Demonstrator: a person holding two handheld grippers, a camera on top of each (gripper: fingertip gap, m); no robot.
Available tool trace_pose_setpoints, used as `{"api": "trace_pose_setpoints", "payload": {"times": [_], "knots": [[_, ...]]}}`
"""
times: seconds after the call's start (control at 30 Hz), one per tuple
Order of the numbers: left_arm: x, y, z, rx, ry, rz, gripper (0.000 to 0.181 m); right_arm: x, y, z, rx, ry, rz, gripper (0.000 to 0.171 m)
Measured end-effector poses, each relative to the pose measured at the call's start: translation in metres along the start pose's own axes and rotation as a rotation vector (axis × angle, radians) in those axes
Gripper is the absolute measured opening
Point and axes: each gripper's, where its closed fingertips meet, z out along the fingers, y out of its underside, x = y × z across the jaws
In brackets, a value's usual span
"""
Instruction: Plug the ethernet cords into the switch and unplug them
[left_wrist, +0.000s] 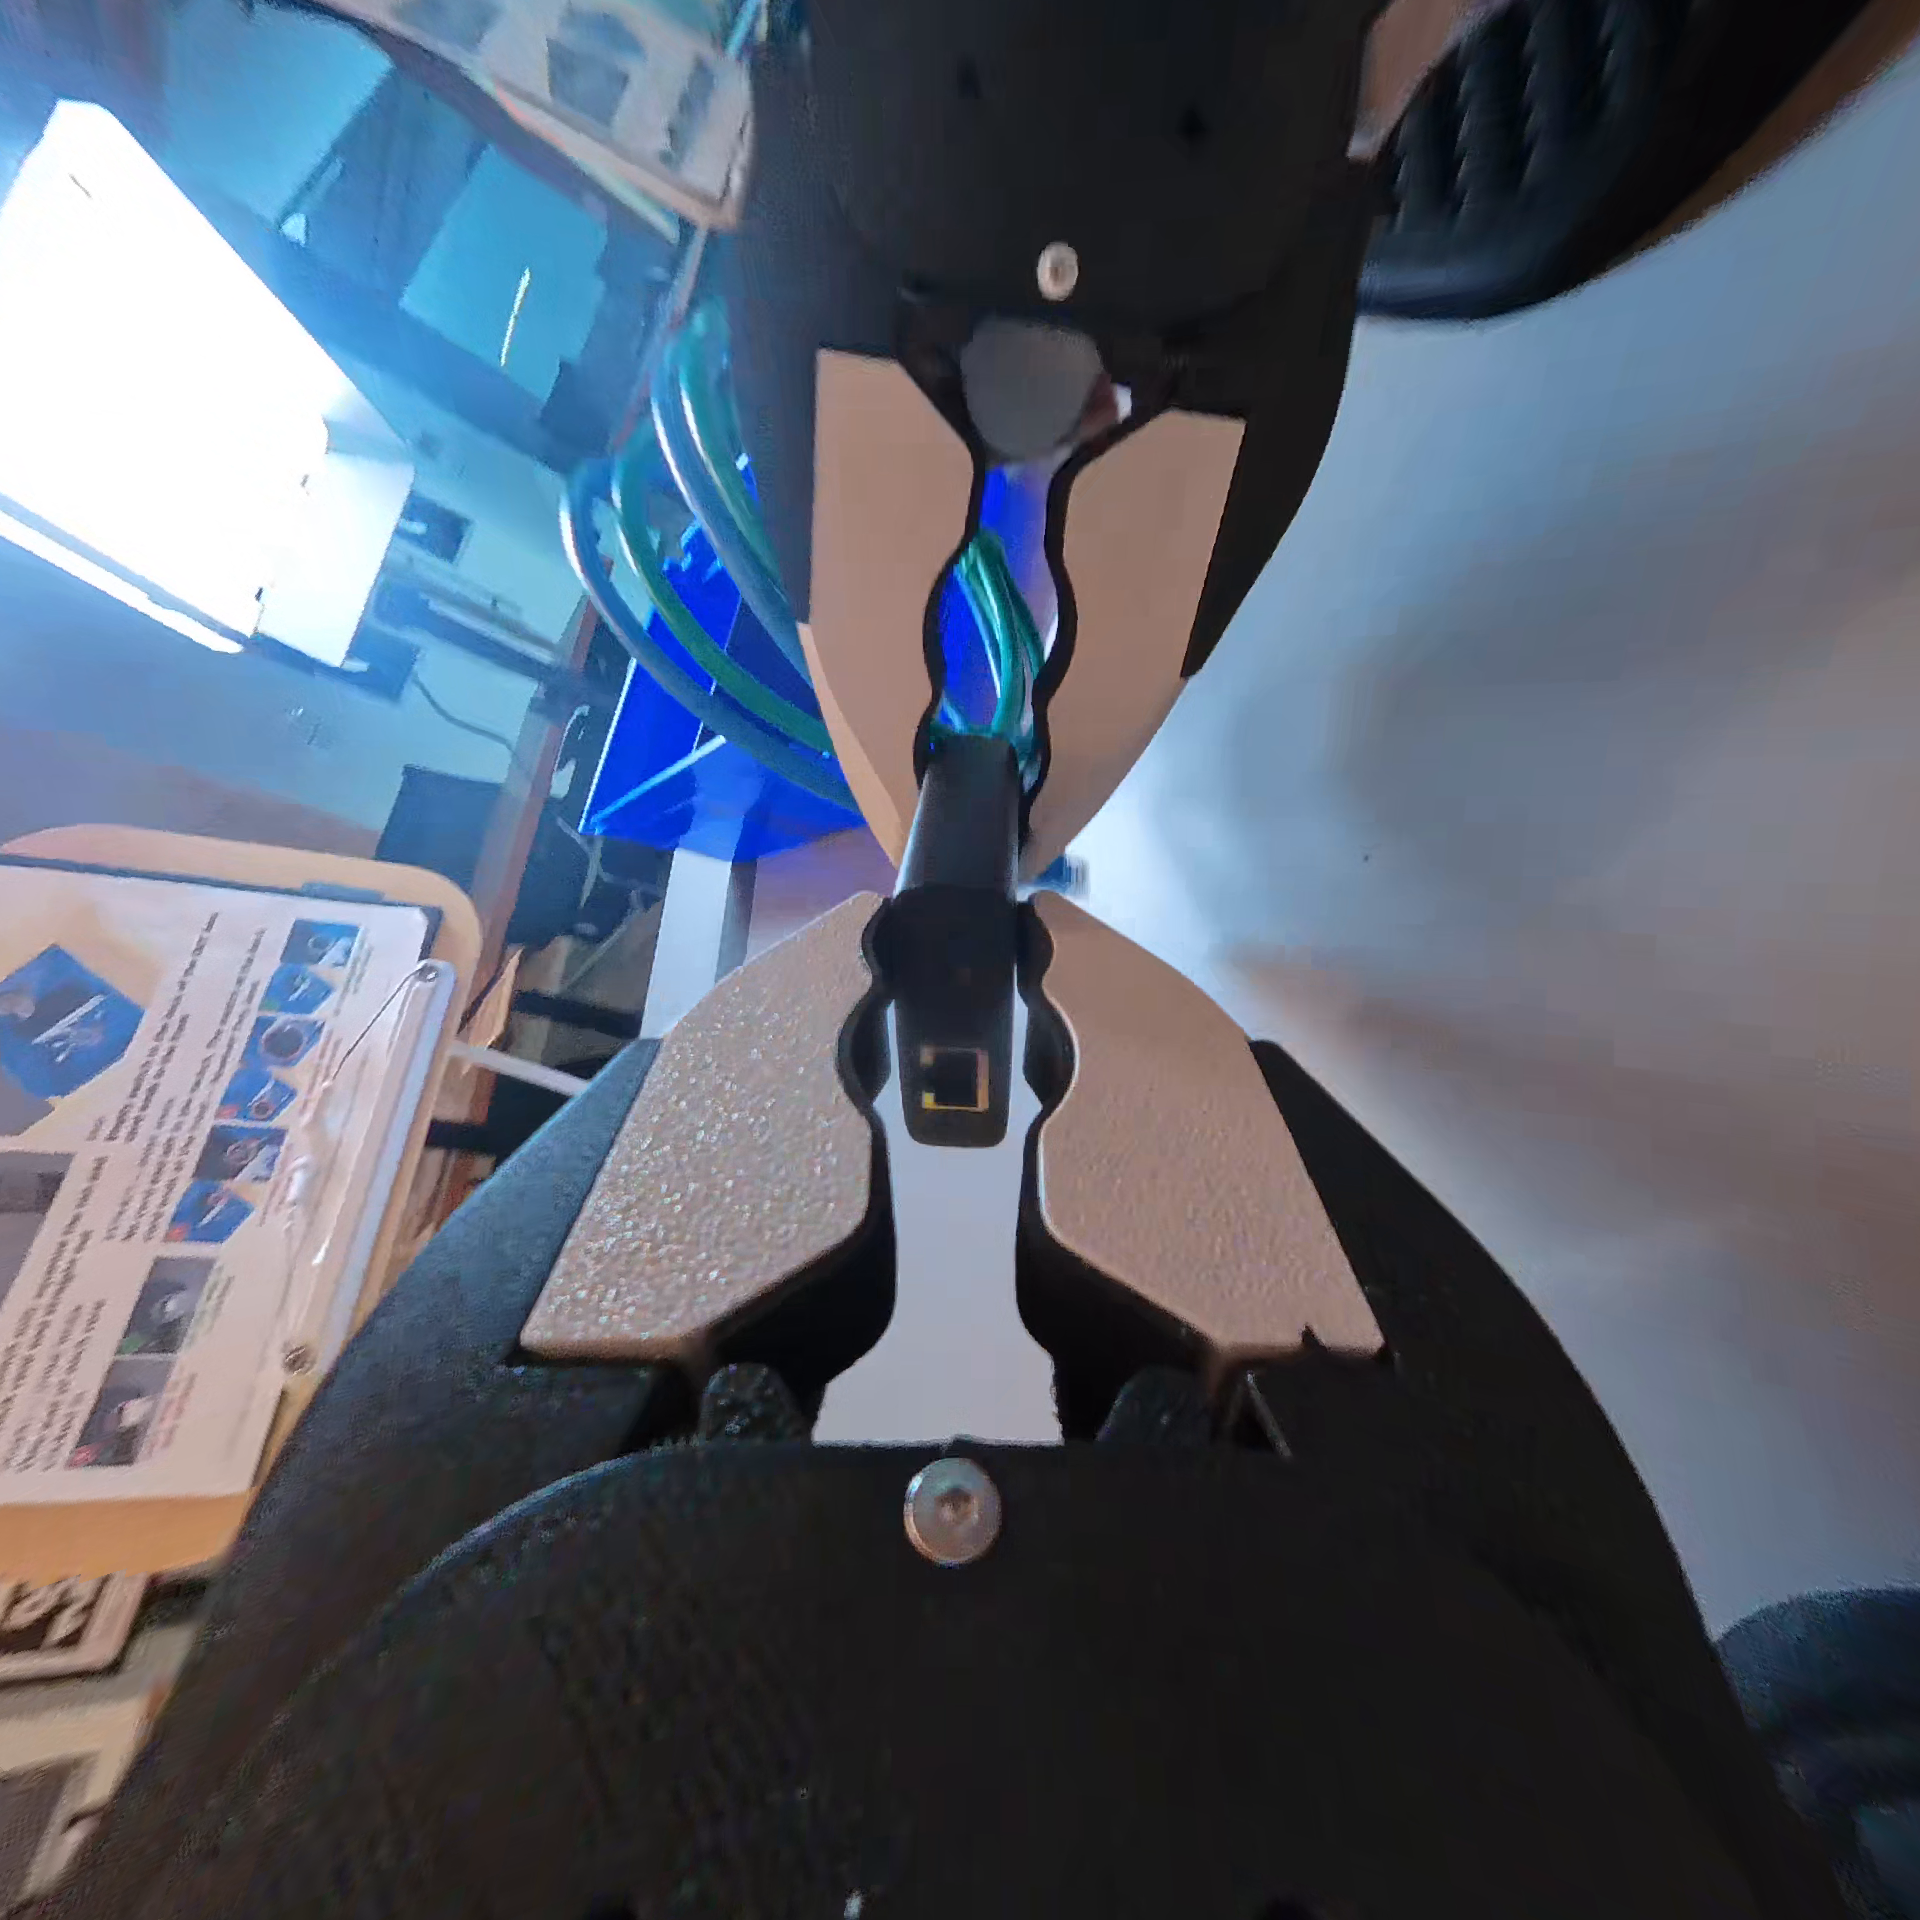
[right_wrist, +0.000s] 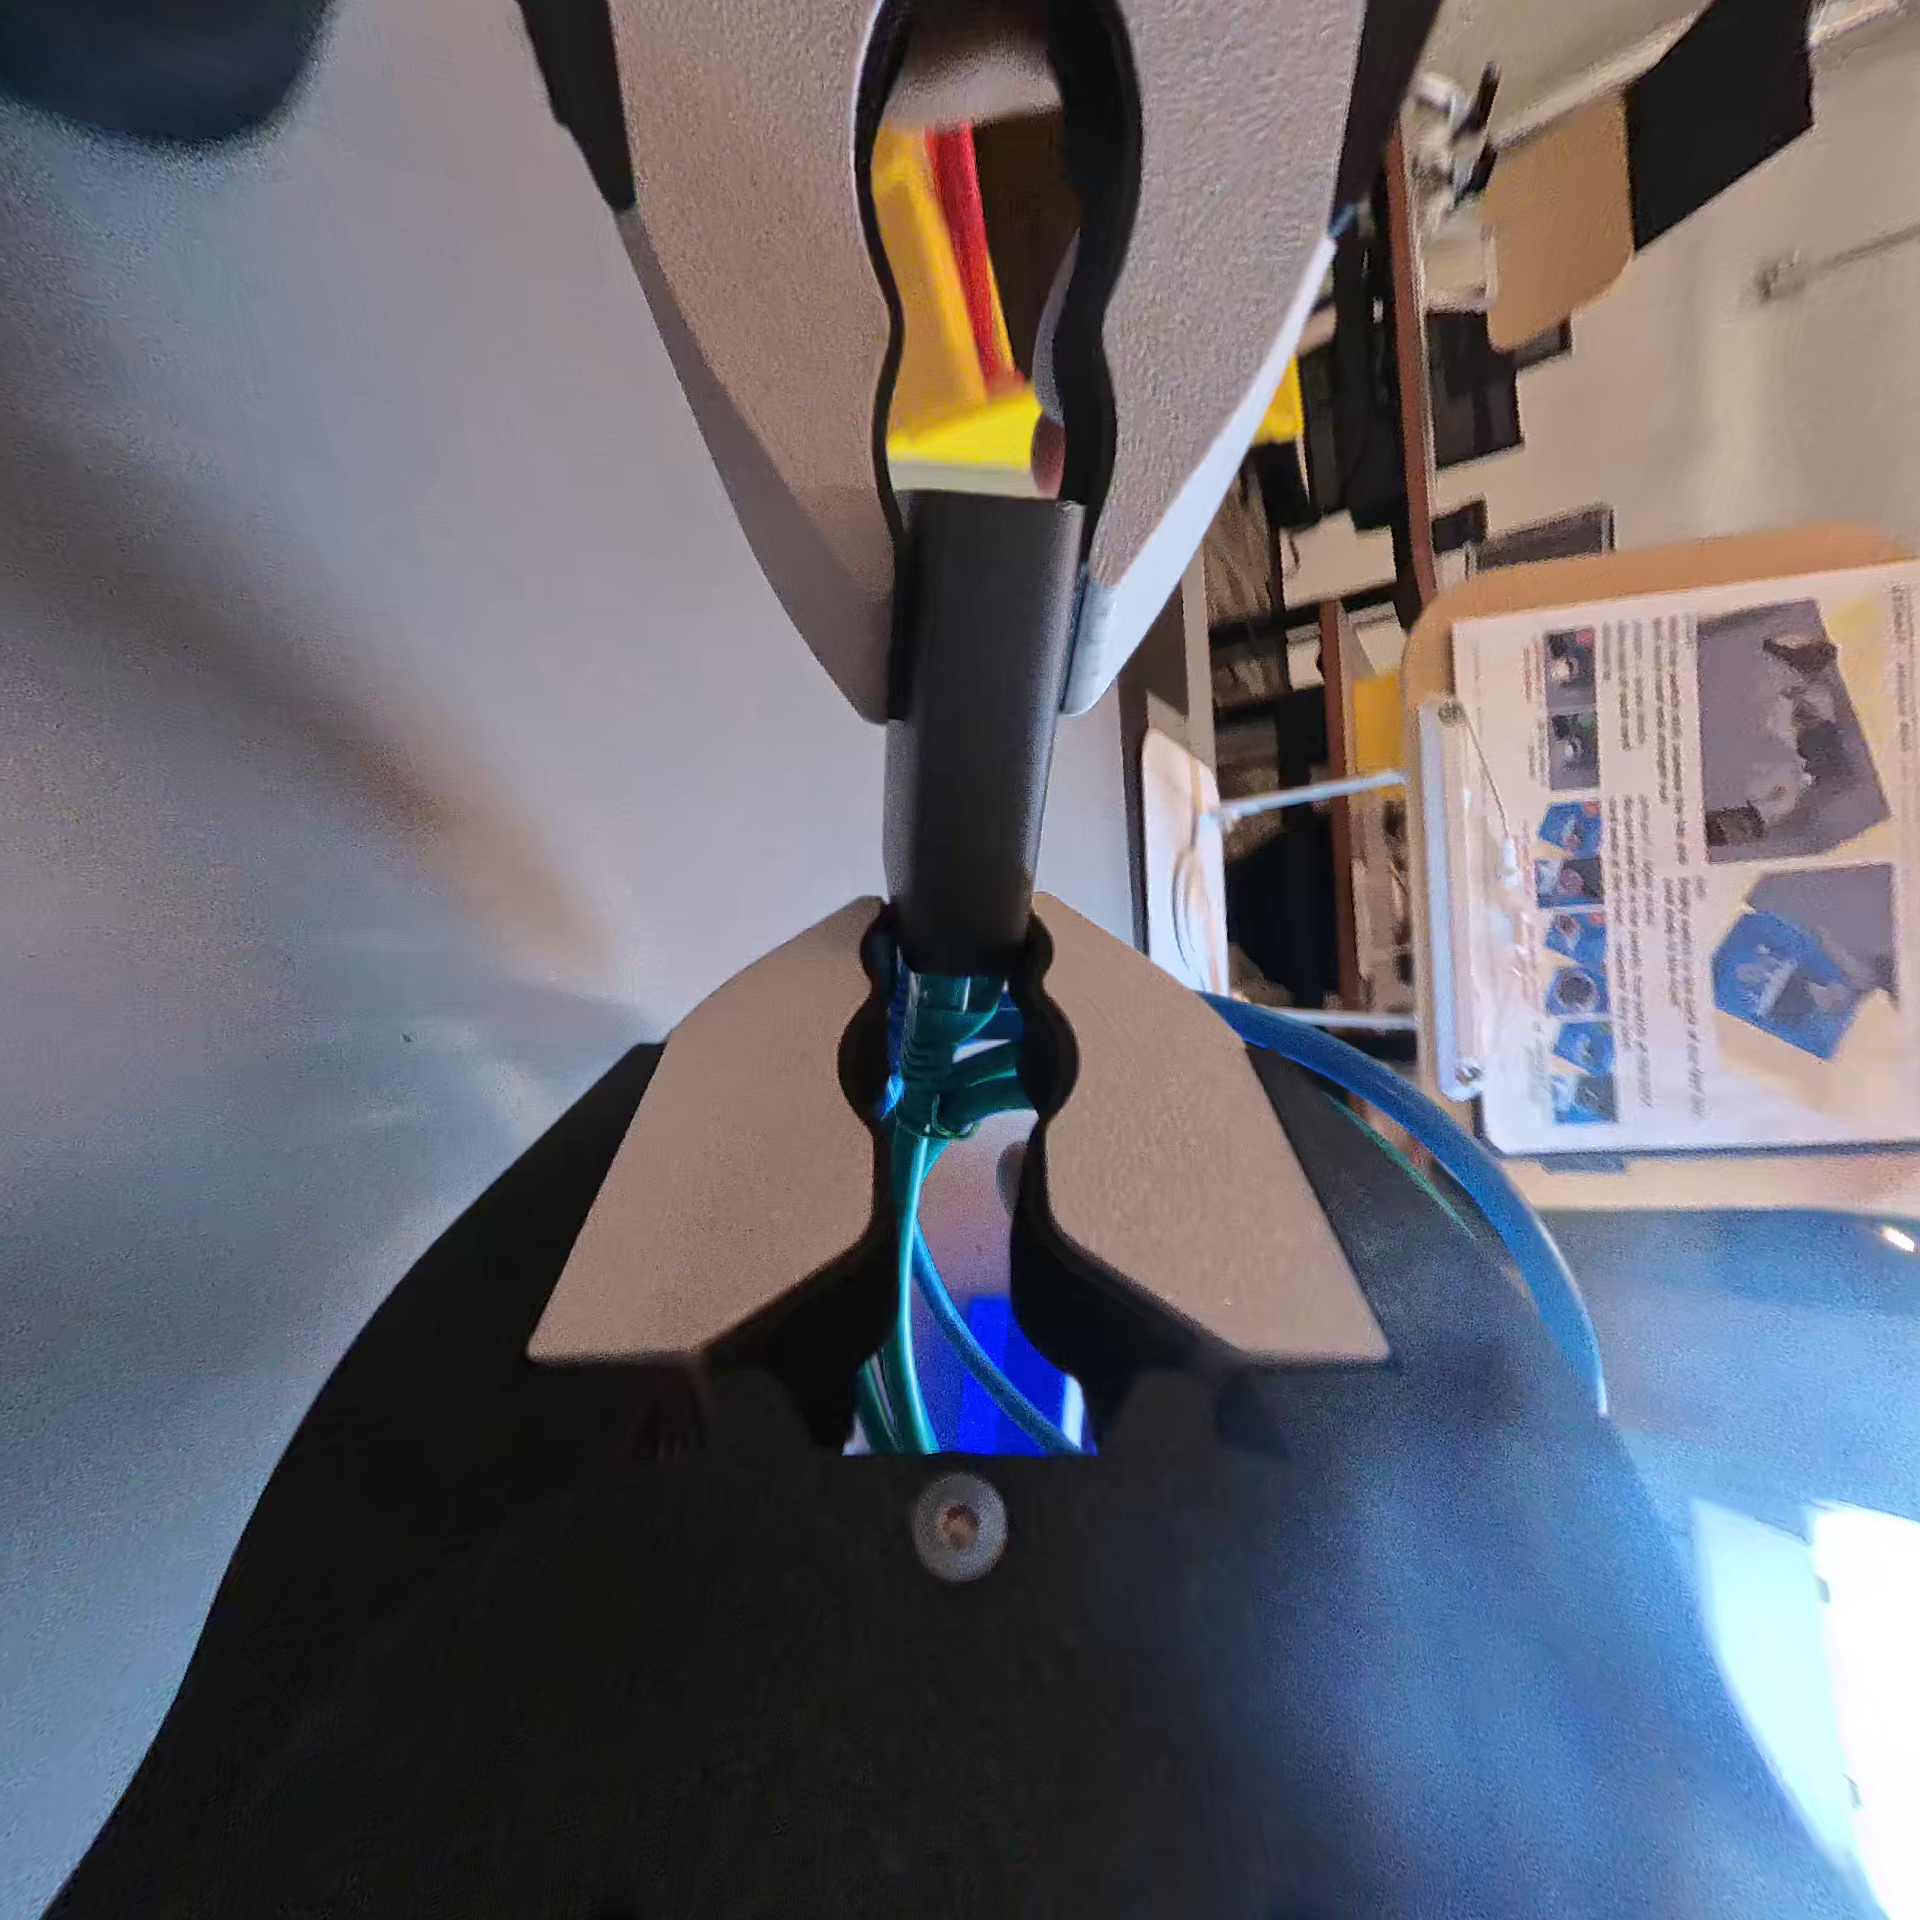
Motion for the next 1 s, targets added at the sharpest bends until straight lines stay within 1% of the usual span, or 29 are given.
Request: {"api": "trace_pose_setpoints", "payload": {"times": [0.1, 0.17, 0.33, 0.47, 0.5, 0.57, 0.63, 0.73, 0.83, 1.0], "knots": [[0.005, 0.014, 0.013, -0.118, -0.04, 0.092, 0.022, -0.003, 0.008, 0.001, -0.094, 0.035, -0.076, 0.021], [0.007, 0.015, 0.015, -0.124, -0.041, 0.107, 0.021, -0.006, 0.011, 0.001, -0.117, 0.041, -0.108, 0.02], [0.004, 0.001, 0.006, -0.009, -0.094, 0.161, 0.022, -0.002, -0.001, -0.008, 0.017, 0.064, -0.068, 0.021], [0.005, -0.015, 0.0, 0.04, -0.102, 0.196, 0.021, -0.003, -0.008, -0.012, 0.147, 0.035, -0.018, 0.03], [0.005, -0.02, -0.001, 0.052, -0.098, 0.2, 0.021, -0.004, -0.009, -0.012, 0.17, 0.032, -0.021, 0.036], [0.009, -0.028, -0.003, 0.073, -0.088, 0.208, 0.021, -0.006, -0.009, -0.009, 0.187, 0.028, -0.036, 0.042], [0.012, -0.035, -0.004, 0.088, -0.074, 0.21, 0.021, -0.005, -0.009, -0.007, 0.198, 0.033, -0.031, 0.043], [0.012, -0.037, -0.006, 0.096, -0.069, 0.197, 0.021, -0.005, -0.011, -0.006, 0.233, 0.023, -0.016, 0.043], [0.003, -0.032, -0.011, 0.099, -0.081, 0.138, 0.022, -0.003, -0.017, -0.015, 0.293, 0.022, 0.012, 0.042], [-0.016, -0.029, -0.025, 0.129, -0.119, 0.058, 0.021, 0.011, -0.02, -0.045, 0.435, -0.025, 0.222, 0.042]]}}
